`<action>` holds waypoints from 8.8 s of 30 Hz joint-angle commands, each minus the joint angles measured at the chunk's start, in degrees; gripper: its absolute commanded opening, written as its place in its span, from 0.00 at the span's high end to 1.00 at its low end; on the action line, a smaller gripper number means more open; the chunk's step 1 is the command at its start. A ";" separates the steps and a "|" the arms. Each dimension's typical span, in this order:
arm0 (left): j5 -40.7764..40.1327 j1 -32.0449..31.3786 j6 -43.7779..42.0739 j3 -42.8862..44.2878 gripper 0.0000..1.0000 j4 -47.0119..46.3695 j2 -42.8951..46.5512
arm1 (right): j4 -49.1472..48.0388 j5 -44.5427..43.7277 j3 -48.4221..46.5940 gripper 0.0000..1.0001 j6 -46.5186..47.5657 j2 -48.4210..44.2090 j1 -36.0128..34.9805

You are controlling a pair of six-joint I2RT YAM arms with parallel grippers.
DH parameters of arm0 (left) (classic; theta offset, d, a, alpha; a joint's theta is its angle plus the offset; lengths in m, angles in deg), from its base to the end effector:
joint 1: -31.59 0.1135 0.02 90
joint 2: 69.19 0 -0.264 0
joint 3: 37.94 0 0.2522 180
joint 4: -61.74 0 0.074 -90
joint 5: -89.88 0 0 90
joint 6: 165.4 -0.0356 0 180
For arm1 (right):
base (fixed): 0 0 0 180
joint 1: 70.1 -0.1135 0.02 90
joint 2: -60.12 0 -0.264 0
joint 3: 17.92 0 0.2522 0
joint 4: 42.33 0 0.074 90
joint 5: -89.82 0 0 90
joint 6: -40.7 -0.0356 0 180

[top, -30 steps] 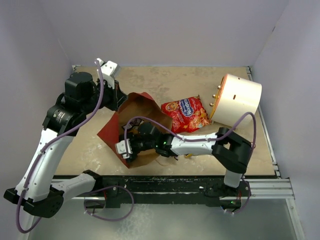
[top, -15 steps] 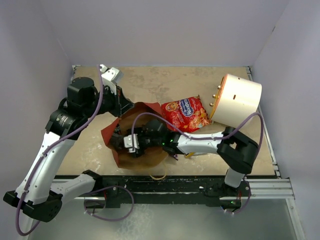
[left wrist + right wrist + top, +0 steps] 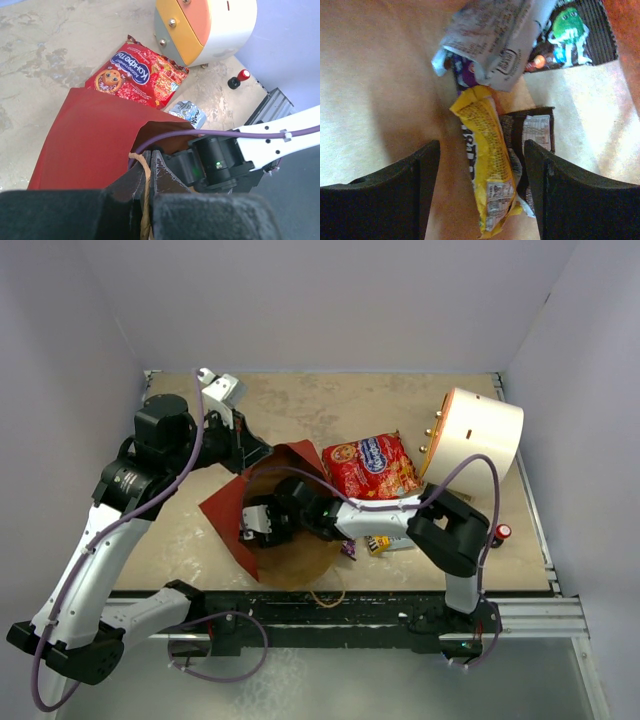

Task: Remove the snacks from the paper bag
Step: Adjust the snack in the paper bag, then take out the snack from the paper bag, then place the snack at the center of the board, then take out the snack from the paper bag.

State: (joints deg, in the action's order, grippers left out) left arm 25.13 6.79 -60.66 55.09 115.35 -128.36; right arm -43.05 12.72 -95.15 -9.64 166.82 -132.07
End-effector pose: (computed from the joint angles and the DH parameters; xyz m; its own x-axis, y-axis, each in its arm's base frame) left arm 0.1698 -0.0952 0.4448 -0.4859 -0.0290 -0.8735 0.6413 0.6672 -0.3789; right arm 0.1860 0.3663 0.1900 0.4338 -0.5089 -0.7435 -0.8775 -0.0513 -0.4769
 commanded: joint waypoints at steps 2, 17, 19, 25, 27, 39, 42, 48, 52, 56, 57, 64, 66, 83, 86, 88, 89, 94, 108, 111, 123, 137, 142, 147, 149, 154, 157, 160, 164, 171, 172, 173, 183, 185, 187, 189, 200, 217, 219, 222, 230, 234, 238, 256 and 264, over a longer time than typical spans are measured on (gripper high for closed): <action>1.44 -0.08 1.70 0.41 1.00 -4.64 0.86 | 0.80 -5.60 -5.96 0.33 -0.59 4.04 0.20; -9.62 -0.08 4.57 -1.94 1.00 -0.54 4.39 | -2.84 -1.42 -6.26 0.87 -2.28 5.56 1.28; -11.50 -0.08 5.00 -2.58 1.00 -0.58 5.26 | -2.69 -0.92 -5.77 0.96 -2.51 3.79 1.29; -14.76 -0.08 4.80 -2.99 1.00 -0.41 6.33 | -0.66 1.18 -5.77 1.00 -4.95 -1.49 1.29; -15.56 -0.08 4.64 -2.98 1.00 -0.16 6.48 | 0.27 1.81 -5.73 1.00 -5.54 -3.04 1.30; -15.39 -0.08 4.85 -3.92 1.00 -1.05 7.38 | -2.73 1.37 -1.54 1.00 -8.92 -10.71 1.24; -14.02 -0.08 5.18 -3.95 1.00 -1.70 7.09 | -3.54 -3.94 -3.44 0.96 -10.60 -6.77 1.33; -11.37 -0.08 5.92 -3.30 1.00 -1.68 6.97 | -5.72 -6.03 -6.29 0.39 -11.32 -2.33 1.50; -10.01 -0.08 7.36 -3.95 1.00 -2.28 7.22 | -4.40 -5.40 -4.38 0.34 -10.09 -4.03 2.30; -8.21 -0.08 9.15 -5.43 1.00 -3.37 7.54 | -1.67 -4.02 -0.74 0.34 -8.44 -6.76 2.74; -8.06 -0.08 9.50 -5.84 1.00 -3.68 7.77 | -1.23 -3.33 0.01 0.34 -8.15 -7.18 2.85; -8.17 -0.08 9.02 -6.71 1.00 -3.52 7.55 | -2.37 -2.86 -1.53 0.36 -7.36 -3.65 2.93; -7.75 -0.08 8.86 -6.59 1.00 -3.27 7.12 | -2.08 -1.64 -3.22 0.37 -7.16 -1.62 2.97; -7.38 -0.12 9.17 -6.59 1.00 -2.16 6.63 | -5.70 4.09 -3.28 0.41 -8.66 1.31 1.94; -7.11 -0.08 9.16 -6.53 1.00 -2.46 6.29 | -4.71 3.39 -5.31 0.42 -8.16 3.48 1.87; -6.90 -0.08 9.16 -6.41 1.00 -2.68 6.00 | -3.85 2.72 -6.74 0.42 -7.94 5.17 1.90; -6.88 -0.08 9.16 -6.28 1.00 -2.68 5.92 | -3.01 2.47 -7.72 0.42 -7.85 6.07 1.87; -7.23 -0.08 8.60 -5.59 1.00 -2.25 5.48 | -1.29 0.16 -10.38 0.45 -8.31 9.52 1.85; -11.93 -0.08 9.29 -6.06 1.00 0.00 6.03 | 0.25 -2.44 -12.48 0.92 -9.86 9.02 1.93; -15.63 -0.08 10.43 -6.76 1.00 1.13 6.88 | 1.04 -2.61 -10.28 1.00 -9.96 4.53 1.86; -22.43 -0.08 10.68 -8.41 1.00 0.15 7.51 | 8.55 -3.75 -1.66 1.00 -11.64 -11.55 1.93; -29.88 -0.08 8.36 -6.91 1.00 0.09 3.61 | 11.29 -17.11 5.24 1.00 -11.27 -36.44 1.86; -32.99 -0.08 9.21 -6.19 1.00 2.81 3.11 | 11.47 -28.59 10.54 1.00 -12.34 -47.11 2.75; -36.44 -0.03 9.66 -6.97 1.00 4.89 3.97 | 17.57 -35.66 14.21 1.00 -20.48 -52.31 7.98; -37.30 0.00 10.11 -7.34 1.00 5.51 4.25 | 23.09 -35.87 13.87 1.00 -26.50 -53.87 8.78; -39.54 -0.01 10.88 -7.34 1.00 7.30 4.01 | 28.35 -33.02 19.12 1.00 -33.68 -59.91 8.80; -42.20 0.01 11.44 -6.62 1.00 8.28 4.19 | 29.37 -29.81 19.58 1.00 -30.06 -61.27 8.80; -43.35 -0.04 11.26 -5.63 1.00 8.43 4.49 | 32.86 -24.58 18.88 1.00 -13.28 -60.39 8.80; -44.06 -0.01 10.60 -4.39 1.00 8.52 4.49 | 35.12 -18.75 23.92 1.00 6.16 -61.20 8.80; -43.75 0.01 10.24 -2.48 1.00 9.12 4.85 | 31.33 -15.51 27.88 1.00 25.69 -55.19 8.80; -43.60 0.01 10.30 -2.40 1.00 9.02 4.94 | 30.30 -15.13 28.01 1.00 27.43 -53.35 8.80; -43.48 0.01 10.26 -2.25 1.00 8.82 4.90 | 29.40 -14.63 28.06 1.00 29.04 -51.33 8.80; -46.06 0.01 7.27 1.27 1.00 9.77 4.61 | 21.36 -18.68 28.31 0.93 30.79 -38.93 8.80; -47.11 0.01 6.48 1.16 1.00 9.31 5.04 | 21.30 -19.30 28.43 0.82 29.58 -39.22 8.80; -48.58 0.01 6.37 0.43 1.00 8.69 5.44 | 22.16 -19.32 28.08 0.73 27.86 -40.67 8.80; -49.17 0.01 5.48 -0.44 1.00 6.96 5.64 | 23.46 -19.37 27.41 0.68 25.70 -43.21 8.80; -64.74 0.01 -8.49 -0.12 1.00 0.58 7.38 | 25.24 -22.48 25.26 0.60 19.09 -49.65 8.80; -60.34 0.01 -39.45 -3.94 1.00 -15.55 8.77 | 12.89 -20.90 15.27 0.49 -11.23 -44.80 8.89; -52.25 0.01 -41.73 -2.34 1.00 -12.95 6.49 | 12.71 -21.33 15.66 0.45 -12.57 -45.59 8.89; -38.39 0.01 -45.04 0.18 1.00 -5.77 1.62 | 11.95 -24.18 16.29 0.40 -18.35 -46.41 8.89; -16.64 -0.08 -32.93 -1.22 1.00 2.58 -4.28 | 10.85 -25.91 16.58 0.28 -33.03 -46.43 8.89; -13.52 -0.08 -22.07 -7.75 1.00 -2.51 1.01 | 9.66 -22.73 16.70 0.27 -33.85 -45.78 8.89; -14.60 -0.13 -14.22 -12.19 1.00 -2.28 5.66 | 10.10 -11.04 15.86 0.24 -27.87 -44.38 8.88; -25.71 -0.08 13.12 -21.23 1.00 6.51 26.31 | 3.35 16.50 7.40 0.21 6.15 -26.98 -3.61; -22.23 -0.08 13.48 -21.94 1.00 4.14 24.24 | -1.27 9.51 8.85 0.21 0.92 -27.62 -5.38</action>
State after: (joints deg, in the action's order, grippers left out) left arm 1.40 6.75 -48.97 32.82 122.83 -103.10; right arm -40.12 26.34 -85.77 -7.17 142.38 -137.60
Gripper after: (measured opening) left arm 0.007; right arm 0.783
